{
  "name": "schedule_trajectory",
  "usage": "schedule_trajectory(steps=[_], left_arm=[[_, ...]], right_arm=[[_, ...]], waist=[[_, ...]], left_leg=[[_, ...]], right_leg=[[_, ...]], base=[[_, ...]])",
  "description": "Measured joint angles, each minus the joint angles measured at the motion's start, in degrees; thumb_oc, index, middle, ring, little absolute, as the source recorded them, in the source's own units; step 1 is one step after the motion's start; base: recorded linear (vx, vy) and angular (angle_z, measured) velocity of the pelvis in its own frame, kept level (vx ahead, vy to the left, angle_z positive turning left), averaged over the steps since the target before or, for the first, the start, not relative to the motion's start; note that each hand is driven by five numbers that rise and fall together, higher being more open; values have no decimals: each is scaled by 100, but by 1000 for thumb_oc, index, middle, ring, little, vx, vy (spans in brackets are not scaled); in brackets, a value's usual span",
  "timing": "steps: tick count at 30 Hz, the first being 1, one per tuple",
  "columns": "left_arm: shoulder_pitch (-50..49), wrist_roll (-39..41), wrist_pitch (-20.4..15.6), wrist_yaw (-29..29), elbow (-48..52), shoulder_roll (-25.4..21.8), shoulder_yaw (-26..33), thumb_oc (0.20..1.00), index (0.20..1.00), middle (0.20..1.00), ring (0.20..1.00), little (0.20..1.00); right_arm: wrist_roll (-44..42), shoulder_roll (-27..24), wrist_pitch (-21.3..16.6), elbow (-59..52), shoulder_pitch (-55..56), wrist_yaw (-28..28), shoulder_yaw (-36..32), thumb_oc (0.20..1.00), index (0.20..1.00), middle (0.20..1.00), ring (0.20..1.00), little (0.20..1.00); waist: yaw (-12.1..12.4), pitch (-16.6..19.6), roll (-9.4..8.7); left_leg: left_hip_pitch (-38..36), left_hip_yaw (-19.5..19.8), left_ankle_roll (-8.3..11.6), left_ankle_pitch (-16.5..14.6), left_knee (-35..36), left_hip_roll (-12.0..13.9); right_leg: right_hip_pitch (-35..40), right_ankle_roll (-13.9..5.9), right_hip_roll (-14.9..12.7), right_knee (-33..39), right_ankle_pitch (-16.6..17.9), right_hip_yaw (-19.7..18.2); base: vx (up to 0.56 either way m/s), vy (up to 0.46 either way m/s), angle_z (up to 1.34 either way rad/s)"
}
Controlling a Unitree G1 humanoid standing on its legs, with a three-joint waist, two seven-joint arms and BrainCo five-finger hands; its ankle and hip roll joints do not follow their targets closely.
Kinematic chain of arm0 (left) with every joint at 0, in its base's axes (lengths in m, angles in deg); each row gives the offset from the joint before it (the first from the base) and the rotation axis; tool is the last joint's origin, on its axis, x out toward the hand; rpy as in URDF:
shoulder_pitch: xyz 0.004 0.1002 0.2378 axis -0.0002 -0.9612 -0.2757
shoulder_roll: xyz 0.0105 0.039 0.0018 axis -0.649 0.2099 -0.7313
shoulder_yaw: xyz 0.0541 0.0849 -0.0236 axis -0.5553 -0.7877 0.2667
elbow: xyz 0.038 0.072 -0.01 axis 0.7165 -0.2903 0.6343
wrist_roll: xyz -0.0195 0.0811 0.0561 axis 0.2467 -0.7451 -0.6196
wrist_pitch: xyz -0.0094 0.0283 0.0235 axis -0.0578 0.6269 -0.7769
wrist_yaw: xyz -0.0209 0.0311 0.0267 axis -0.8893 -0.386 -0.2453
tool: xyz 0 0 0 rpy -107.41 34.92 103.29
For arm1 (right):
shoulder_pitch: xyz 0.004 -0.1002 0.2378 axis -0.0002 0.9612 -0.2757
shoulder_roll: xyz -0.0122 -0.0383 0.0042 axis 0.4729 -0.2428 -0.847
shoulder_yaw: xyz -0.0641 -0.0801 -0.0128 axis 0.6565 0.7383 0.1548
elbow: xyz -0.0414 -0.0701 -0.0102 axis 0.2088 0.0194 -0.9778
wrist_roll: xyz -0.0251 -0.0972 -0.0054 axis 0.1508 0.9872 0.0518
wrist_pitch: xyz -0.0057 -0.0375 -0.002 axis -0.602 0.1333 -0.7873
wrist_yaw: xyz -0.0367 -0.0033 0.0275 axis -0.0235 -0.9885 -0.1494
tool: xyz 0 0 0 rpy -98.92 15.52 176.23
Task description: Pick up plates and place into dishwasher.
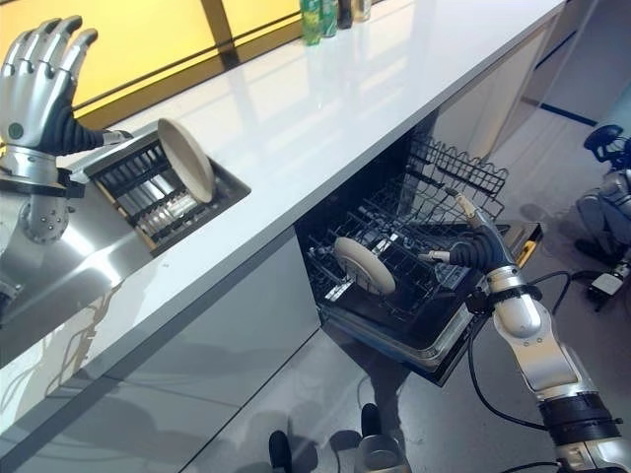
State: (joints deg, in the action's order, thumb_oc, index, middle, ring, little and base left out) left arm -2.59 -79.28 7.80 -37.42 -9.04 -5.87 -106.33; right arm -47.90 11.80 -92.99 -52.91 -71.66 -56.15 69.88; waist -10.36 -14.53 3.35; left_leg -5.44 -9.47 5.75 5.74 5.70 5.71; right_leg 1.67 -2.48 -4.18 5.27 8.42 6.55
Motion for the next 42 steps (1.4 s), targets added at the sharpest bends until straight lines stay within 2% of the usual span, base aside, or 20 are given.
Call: schedule_trajectory(steps=[2,8,16,20,24,27,34,41,42], left_arm=[[155,-34,130,1,-209,-98,-269,1000,1000,1000,1000,1000],[351,-151,426,38,-837,-121,-885,1000,1000,1000,1000,1000],[431,-826,588,-415,-997,-119,-1400,1000,1000,1000,1000,1000],[566,-934,682,-631,-1143,-119,-1529,1000,1000,1000,1000,1000],[878,-949,815,-693,-1256,-119,-1595,1000,1000,1000,1000,1000],[1264,-1280,819,-840,-1426,-119,-1774,1000,1000,1000,1000,1000],[1594,-1586,960,-1387,-1647,-119,-2127,1000,1000,1000,1000,1000],[1671,-1601,1045,-1569,-1648,-119,-2157,1000,1000,1000,1000,1000],[1671,-1602,1061,-1635,-1648,-119,-2157,906,906,906,906,906]], right_arm=[[-86,-107,0,-119,2,187,-1,1000,1000,1000,1000,1000],[-245,-384,0,-166,10,631,55,1000,1000,1000,1000,1000],[-426,-703,16,-163,-5,777,296,1000,1000,1000,1000,1000],[-478,-785,50,-169,-88,767,315,1000,1000,1000,1000,1000],[-484,-924,131,-168,-226,753,442,1000,1000,1000,1000,1000],[-484,-923,132,-173,-426,707,505,1000,1000,1000,1000,1000],[-606,-969,234,-163,-931,644,673,1000,1000,1000,1000,1000],[-702,-993,255,-157,-1010,641,736,1000,1000,1000,1000,1000],[-702,-993,255,-157,-1010,640,736,1000,1000,1000,1000,1000]], waist=[[-138,5,2],[-289,40,63],[-316,27,121],[-297,-155,164],[-286,-483,122],[-283,-645,105],[-282,-845,29],[-269,-950,25],[-268,-950,25]], left_leg=[[-14,-20,-4,-5,0,-19],[94,-229,9,-10,1,-32],[426,-335,-13,4,1,-111],[564,-333,-24,13,0,-145],[640,-328,-44,27,-3,-188],[767,-327,-55,34,-5,-205],[826,-311,-71,9,-6,-216],[855,-285,-48,-7,-3,-214],[873,-284,-48,-7,-4,-214]], right_leg=[[-6,-7,-12,6,15,-53],[-236,-12,-19,24,103,-209],[-690,-30,-74,25,238,-303],[-822,-53,-102,25,256,-305],[-895,-61,-103,3,277,-304],[-1025,-47,-106,-5,306,-303],[-1148,-15,-102,-8,348,-305],[-1166,-44,-106,-5,322,-285],[-1183,-45,-106,-5,321,-284]], base=[[1,144,-17],[-13,139,-18],[-50,76,-14],[-60,32,1],[-55,10,1],[-58,8,0],[-36,17,-8],[-20,4,1],[-40,2,1]])
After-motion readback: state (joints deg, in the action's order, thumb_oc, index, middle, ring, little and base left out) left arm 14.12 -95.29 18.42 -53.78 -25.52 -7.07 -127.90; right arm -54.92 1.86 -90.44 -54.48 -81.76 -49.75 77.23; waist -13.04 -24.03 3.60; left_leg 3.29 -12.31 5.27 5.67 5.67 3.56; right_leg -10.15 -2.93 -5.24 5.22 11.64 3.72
